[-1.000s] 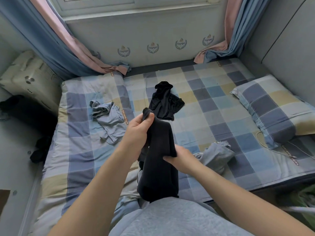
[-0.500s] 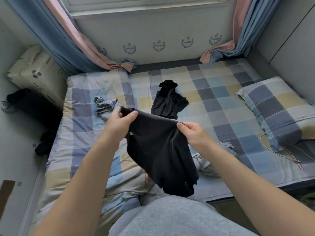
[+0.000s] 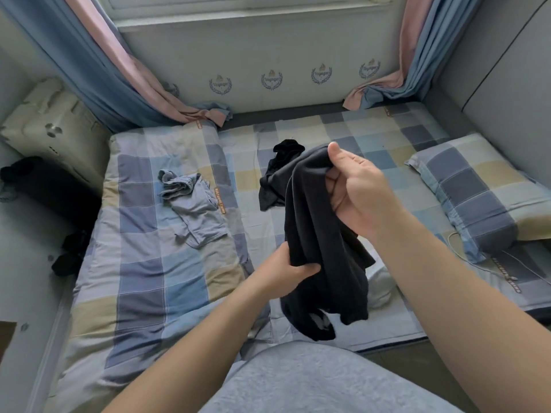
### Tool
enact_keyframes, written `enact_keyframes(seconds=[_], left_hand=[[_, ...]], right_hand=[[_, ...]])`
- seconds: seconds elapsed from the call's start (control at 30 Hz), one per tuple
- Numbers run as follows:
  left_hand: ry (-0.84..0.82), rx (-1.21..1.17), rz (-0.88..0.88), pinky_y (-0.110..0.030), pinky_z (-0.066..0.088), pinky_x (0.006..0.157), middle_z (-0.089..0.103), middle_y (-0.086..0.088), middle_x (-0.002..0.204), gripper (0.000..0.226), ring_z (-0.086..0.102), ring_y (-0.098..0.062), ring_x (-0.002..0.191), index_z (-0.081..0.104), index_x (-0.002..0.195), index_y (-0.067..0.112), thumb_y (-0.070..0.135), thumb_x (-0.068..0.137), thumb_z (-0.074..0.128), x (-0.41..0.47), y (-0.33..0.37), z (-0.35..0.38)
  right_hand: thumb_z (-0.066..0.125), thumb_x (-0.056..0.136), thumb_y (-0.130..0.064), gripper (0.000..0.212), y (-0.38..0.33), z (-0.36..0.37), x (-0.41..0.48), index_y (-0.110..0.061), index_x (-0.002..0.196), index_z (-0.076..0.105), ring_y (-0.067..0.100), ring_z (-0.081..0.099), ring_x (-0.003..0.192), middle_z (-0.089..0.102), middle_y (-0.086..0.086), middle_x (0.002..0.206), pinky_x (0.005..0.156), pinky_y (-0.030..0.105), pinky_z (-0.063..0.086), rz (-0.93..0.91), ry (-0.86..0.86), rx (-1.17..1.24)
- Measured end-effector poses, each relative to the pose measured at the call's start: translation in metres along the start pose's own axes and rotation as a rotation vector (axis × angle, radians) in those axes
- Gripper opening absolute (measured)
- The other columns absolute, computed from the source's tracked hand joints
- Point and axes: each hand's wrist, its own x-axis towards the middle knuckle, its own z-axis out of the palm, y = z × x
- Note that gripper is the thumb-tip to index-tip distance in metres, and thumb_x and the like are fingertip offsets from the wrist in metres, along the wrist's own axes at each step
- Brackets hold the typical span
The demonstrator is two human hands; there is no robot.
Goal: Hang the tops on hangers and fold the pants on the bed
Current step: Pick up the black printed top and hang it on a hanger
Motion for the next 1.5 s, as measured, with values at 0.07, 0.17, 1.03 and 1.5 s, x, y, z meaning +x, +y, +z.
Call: enact_keyframes(seconds=[0.07,0.17,1.03,1.5], left_hand=[[0.105,0.001,0.012,-0.005,0.049,0.065,0.066,0.039,0.088,0.016,0.063,0.017,0.088,0.056,0.103,0.051,0.041,0.093,0.064,0.010,-0.008,-0.002],[0.270,-0.034,-0.031,-0.040,0.056,0.089,0.074,0.007,0.102,0.015,0.069,-0.018,0.098,0.065,0.098,0.035,0.030,0.102,0.051,0.017,-0.016,-0.015],[0.473,-0.891,-0.230,-0.044,0.058,0.088,0.074,-0.019,0.107,0.037,0.071,-0.034,0.101,0.065,0.118,0.003,0.036,0.100,0.059,-0.018,0.030,-0.087],[0.354,-0.142,0.017,-0.026,0.053,0.071,0.076,0.001,0.099,0.024,0.073,-0.015,0.090,0.069,0.104,0.021,0.036,0.087,0.077,-0.024,0.010,-0.070]], right_hand=[[0.051,0.103,-0.028,0.035,-0.004,-0.001,0.001,0.002,0.118,0.061,0.031,0.074,0.092,0.073,0.022,0.101,0.081,0.040,0.059,-0.003,0.026,0.032],[0.047,0.106,-0.026,0.028,0.000,-0.008,0.001,-0.005,0.115,0.063,0.029,0.073,0.100,0.075,0.017,0.106,0.085,0.039,0.058,0.008,0.095,0.039],[0.054,0.096,-0.014,0.019,0.154,-0.063,-0.050,-0.029,0.089,0.062,0.017,0.057,0.085,0.062,-0.008,0.089,0.079,0.035,0.046,0.246,-0.123,-1.189],[0.050,0.101,-0.011,0.020,0.060,-0.027,-0.021,-0.010,0.086,0.063,0.024,0.072,0.071,0.071,0.008,0.077,0.058,0.034,0.059,0.210,0.180,-0.496]])
